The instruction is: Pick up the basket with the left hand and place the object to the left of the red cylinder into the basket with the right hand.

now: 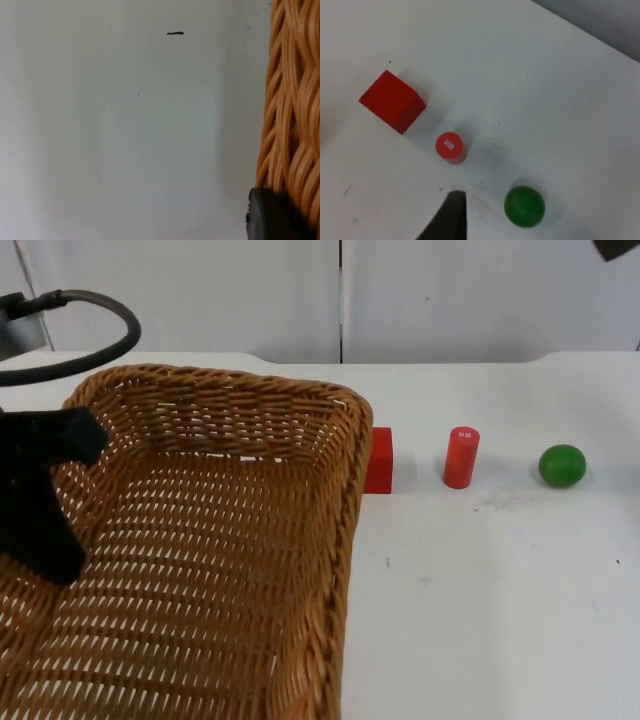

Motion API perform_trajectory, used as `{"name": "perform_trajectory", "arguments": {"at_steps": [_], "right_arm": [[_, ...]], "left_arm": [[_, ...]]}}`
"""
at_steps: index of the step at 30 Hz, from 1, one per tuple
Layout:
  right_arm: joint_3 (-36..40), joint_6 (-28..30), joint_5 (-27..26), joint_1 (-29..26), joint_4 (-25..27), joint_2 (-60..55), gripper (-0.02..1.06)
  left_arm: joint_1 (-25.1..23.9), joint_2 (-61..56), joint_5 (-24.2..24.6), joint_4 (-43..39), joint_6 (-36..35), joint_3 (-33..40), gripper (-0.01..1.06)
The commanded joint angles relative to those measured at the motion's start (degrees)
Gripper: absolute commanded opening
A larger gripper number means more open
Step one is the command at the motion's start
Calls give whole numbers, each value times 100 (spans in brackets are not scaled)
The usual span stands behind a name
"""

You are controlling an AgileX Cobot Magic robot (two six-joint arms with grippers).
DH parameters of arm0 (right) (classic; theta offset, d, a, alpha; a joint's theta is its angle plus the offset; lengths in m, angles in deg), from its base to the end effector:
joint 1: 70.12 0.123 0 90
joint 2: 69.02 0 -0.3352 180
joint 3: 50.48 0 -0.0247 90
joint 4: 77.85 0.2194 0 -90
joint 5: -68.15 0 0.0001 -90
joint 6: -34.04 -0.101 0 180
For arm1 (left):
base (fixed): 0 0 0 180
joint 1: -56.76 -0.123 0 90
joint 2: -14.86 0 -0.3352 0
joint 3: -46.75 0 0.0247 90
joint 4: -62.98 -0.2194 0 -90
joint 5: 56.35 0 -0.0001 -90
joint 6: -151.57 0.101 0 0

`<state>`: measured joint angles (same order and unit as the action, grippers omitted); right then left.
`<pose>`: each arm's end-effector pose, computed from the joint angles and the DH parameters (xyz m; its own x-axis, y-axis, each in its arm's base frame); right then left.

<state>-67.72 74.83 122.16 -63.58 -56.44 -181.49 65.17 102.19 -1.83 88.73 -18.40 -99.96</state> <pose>0.3949 0.0753 0.3561 -0.6144 -0.5192 -0.5941 -0.6265 0.7787 -0.0325 0.1910 -0.0644 0.2737 -0.9935 0.0545 -0.0997 0.0872 0.9281 -0.3620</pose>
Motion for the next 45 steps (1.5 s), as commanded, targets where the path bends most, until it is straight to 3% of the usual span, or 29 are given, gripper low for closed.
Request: {"name": "perform_trajectory", "arguments": {"at_steps": [1, 11, 21, 30, 34, 45], "right_arm": [[-196, 547, 59, 264, 103, -301, 105], [-218, 1566, -459, 1090, 80, -823, 105], [-261, 2022, -1042, 1413, 172, -1411, 105], [-1004, 2391, -867, 1420, 482, -2263, 105], [-1604, 2804, -304, 1420, 944, -2777, 105], [-1940, 3409, -407, 1608, 1035, -3493, 105]], "left_arm": [[17, -70, 26, 79, -80, -34, 0], [17, -70, 14, 79, -153, -34, 0], [17, -70, -7, 101, -195, -34, 0], [17, -70, -7, 101, -195, -34, 0], [17, -70, -33, 101, -195, -34, 0], [17, -70, -134, 126, -299, -34, 0]]}}
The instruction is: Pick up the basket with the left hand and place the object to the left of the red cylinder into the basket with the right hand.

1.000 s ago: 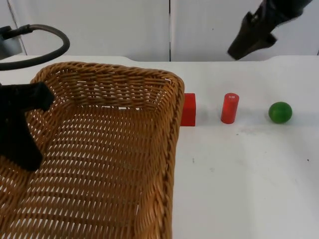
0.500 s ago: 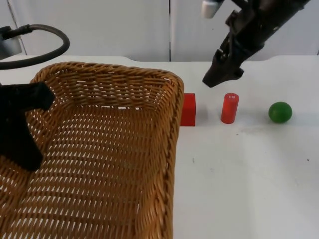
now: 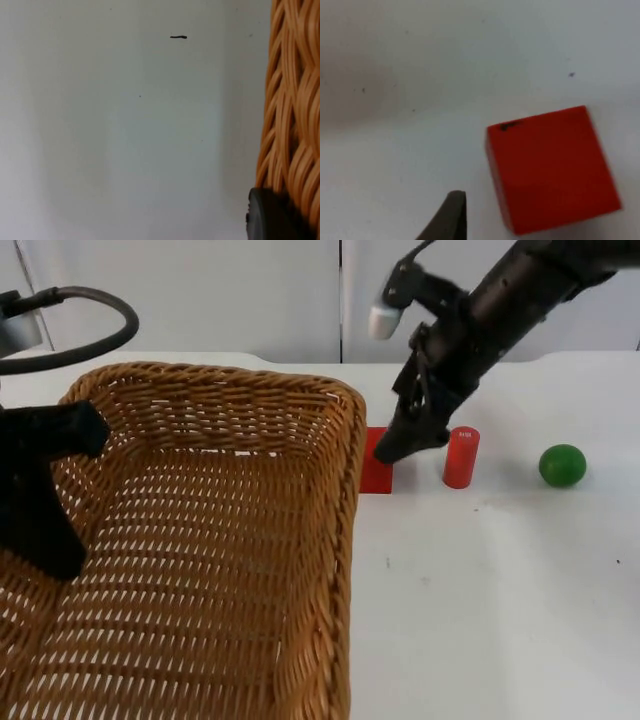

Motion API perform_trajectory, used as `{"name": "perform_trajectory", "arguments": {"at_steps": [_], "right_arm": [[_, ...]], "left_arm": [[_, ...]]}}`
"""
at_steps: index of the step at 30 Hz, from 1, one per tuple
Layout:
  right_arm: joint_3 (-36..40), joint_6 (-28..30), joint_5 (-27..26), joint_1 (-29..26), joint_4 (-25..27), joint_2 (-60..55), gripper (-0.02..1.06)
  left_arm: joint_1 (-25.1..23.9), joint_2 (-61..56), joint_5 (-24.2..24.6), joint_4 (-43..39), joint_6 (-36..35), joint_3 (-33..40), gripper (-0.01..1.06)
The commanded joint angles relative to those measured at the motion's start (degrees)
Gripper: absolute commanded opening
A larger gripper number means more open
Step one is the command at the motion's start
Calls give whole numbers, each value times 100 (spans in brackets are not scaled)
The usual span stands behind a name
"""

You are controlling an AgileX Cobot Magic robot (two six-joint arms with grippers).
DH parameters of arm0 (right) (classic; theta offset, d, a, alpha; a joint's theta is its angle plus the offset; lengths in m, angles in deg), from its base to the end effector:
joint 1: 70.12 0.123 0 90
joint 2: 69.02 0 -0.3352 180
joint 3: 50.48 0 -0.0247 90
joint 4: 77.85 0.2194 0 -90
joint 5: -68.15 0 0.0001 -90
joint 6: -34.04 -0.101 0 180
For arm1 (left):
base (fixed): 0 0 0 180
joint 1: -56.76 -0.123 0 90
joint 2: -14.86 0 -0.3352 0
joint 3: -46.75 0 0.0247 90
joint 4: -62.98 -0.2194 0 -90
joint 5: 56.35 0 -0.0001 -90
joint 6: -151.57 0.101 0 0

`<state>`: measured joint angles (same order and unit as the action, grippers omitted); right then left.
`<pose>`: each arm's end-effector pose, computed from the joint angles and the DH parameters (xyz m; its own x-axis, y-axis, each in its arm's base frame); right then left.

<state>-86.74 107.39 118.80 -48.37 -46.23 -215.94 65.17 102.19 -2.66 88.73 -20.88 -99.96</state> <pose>0.4782 0.2349 0.1668 -0.1408 -0.8320 -0.5366 -0.9726 0.2176 -0.0821 0.1925 -0.0642 0.2738 -0.9952 0.0090 -0.0972 0.0440 0.9303 -0.3642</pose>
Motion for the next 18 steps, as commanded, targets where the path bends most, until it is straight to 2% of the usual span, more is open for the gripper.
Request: {"name": "perform_trajectory", "arguments": {"at_steps": [1, 18], "right_arm": [[-39, 193, -113, 149, 24, -82, 105], [-39, 310, -619, 283, 76, -467, 104]], "left_arm": [[17, -70, -51, 126, -50, -34, 0], [17, -70, -45, 180, -50, -34, 0]]}}
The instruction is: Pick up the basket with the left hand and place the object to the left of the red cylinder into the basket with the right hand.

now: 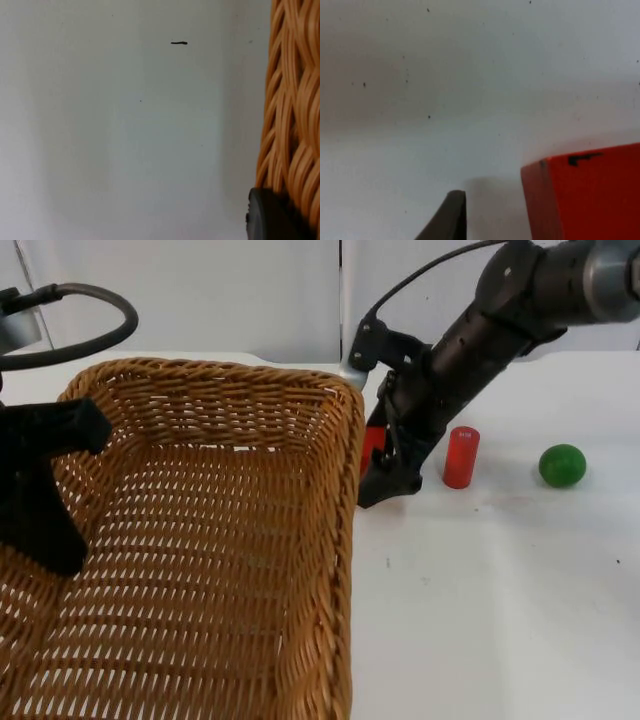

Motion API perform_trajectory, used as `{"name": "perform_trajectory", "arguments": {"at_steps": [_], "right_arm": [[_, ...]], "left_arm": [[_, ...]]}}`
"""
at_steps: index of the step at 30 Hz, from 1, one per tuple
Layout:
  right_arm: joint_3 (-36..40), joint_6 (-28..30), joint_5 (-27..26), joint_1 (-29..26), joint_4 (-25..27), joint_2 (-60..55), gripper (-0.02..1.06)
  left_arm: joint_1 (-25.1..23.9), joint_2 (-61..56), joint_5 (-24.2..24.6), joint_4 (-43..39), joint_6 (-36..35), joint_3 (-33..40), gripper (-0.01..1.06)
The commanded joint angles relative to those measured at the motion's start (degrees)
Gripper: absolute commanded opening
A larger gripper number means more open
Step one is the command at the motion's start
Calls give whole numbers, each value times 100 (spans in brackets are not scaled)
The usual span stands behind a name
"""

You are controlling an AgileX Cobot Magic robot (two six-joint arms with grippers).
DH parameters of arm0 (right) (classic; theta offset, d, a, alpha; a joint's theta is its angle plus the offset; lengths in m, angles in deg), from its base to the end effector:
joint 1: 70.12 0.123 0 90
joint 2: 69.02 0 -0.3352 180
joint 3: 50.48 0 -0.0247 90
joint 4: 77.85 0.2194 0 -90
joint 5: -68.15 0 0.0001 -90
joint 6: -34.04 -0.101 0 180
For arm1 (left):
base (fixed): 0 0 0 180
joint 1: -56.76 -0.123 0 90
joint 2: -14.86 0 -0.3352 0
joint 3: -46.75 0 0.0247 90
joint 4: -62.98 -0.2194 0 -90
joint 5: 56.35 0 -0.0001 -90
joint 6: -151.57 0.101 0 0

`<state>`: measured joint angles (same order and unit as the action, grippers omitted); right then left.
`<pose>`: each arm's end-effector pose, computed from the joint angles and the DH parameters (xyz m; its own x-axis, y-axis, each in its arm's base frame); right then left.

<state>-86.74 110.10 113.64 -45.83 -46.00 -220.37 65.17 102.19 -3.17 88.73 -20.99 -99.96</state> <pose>0.4778 0.2574 0.1276 -0.0927 -0.8486 -0.5209 -0.9774 0.1773 -0.1148 0.1934 -0.0641 0.2738 -0.9945 0.0040 -0.1047 0.0420 0.9307 -0.3634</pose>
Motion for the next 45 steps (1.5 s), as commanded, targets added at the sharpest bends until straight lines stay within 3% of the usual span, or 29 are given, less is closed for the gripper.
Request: {"name": "perform_trajectory", "arguments": {"at_steps": [1, 10, 15, 18, 19, 23, 24, 26, 28, 32, 40, 45], "right_arm": [[-39, 39, -140, 30, 67, -24, 102], [-39, 127, -264, 30, 173, -24, 91], [-39, 140, -135, 30, 173, -24, 78], [-39, 140, -114, 30, 173, -24, 61], [-39, 140, -114, 30, 173, -24, 61], [-39, 109, -134, 30, 129, -24, 32], [-39, 109, -134, 30, 129, -24, 32], [-39, 109, -118, 30, 129, 7, 12], [-39, 92, 20, 30, 129, 98, 0], [-39, -21, 234, 30, 71, 363, 0], [-39, -1191, 616, 30, -1137, 1258, 0], [-39, -1506, 922, 30, -1288, 1706, 0]], "left_arm": [[17, -70, 5, 185, -40, -34, 0], [17, -70, 5, 213, -40, -34, 0], [17, -70, 5, 234, -40, -34, 0], [17, -70, 5, 234, -40, -34, 0], [17, -70, 5, 234, -40, -34, 0], [17, -70, 5, 234, -40, -34, 0], [17, -70, 5, 234, -40, -34, 0], [17, -70, 5, 234, -40, -34, 0], [17, -70, -7, 235, -40, -34, 0], [17, -70, -7, 235, -40, -34, 0], [17, -70, -104, 217, -22, -34, 0], [17, -70, -278, 226, -22, -34, 0]]}}
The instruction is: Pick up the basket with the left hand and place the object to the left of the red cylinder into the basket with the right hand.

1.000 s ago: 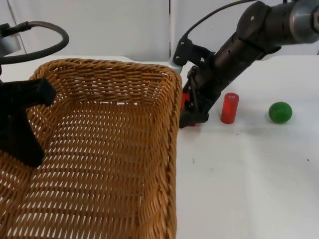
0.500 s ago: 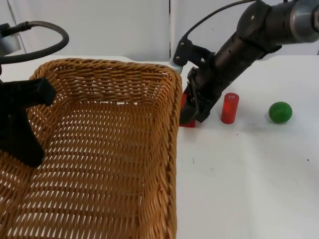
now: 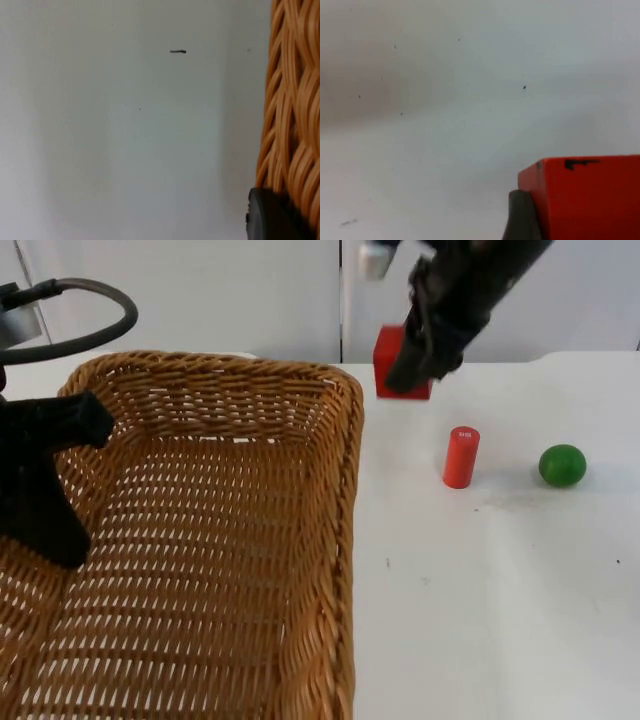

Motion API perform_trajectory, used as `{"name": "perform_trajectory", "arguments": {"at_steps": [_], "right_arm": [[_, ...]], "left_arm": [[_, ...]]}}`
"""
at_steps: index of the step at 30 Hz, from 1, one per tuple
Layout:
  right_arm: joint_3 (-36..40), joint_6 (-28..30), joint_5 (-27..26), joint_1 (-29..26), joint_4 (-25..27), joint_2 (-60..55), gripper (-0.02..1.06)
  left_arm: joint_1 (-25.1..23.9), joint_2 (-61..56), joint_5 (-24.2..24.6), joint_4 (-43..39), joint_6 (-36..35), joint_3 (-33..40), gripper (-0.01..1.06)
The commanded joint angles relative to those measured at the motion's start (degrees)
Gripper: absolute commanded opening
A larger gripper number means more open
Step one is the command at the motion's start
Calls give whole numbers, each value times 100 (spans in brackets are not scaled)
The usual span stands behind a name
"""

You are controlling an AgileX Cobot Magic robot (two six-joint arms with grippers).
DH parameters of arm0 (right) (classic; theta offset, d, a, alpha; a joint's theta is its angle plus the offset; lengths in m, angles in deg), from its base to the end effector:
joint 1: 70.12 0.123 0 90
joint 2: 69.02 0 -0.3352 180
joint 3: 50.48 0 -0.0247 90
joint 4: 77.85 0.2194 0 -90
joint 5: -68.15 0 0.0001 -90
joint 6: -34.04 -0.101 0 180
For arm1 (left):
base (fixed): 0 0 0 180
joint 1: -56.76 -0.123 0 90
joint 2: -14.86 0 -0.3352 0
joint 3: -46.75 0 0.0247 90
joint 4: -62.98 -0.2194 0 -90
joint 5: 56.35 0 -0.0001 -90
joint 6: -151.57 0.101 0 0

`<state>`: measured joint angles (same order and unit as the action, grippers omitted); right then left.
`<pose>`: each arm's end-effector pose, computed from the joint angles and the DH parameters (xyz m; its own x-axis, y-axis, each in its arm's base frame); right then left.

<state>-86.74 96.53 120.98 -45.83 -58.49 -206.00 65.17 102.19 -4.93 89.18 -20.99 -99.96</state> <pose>0.4548 0.2345 0.2492 -0.1180 -0.8698 -0.4791 -0.9450 0.2465 -0.2148 0.1965 -0.0643 0.2743 -0.9912 -0.0120 -0.1318 0.0374 0.9299 -0.3660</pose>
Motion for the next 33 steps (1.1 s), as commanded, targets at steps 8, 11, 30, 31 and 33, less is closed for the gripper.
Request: {"name": "perform_trajectory", "arguments": {"at_steps": [8, 11, 30, 31, 33], "right_arm": [[-39, -659, 665, 30, -170, 827, 0], [-39, -759, 903, 30, -170, 1040, 0], [-39, -1172, 1586, 30, -585, 1711, 0], [-39, -1197, 1601, 30, -585, 1723, 0], [-39, -1197, 1638, 30, -585, 1747, 0]], "left_arm": [[17, -70, -102, 178, 60, -34, 0], [17, -70, -136, 175, 86, -34, 0], [17, -70, -86, 234, 86, -34, 0], [17, -70, -86, 234, 86, -34, 0], [17, -70, -86, 234, 86, -34, 0]]}}
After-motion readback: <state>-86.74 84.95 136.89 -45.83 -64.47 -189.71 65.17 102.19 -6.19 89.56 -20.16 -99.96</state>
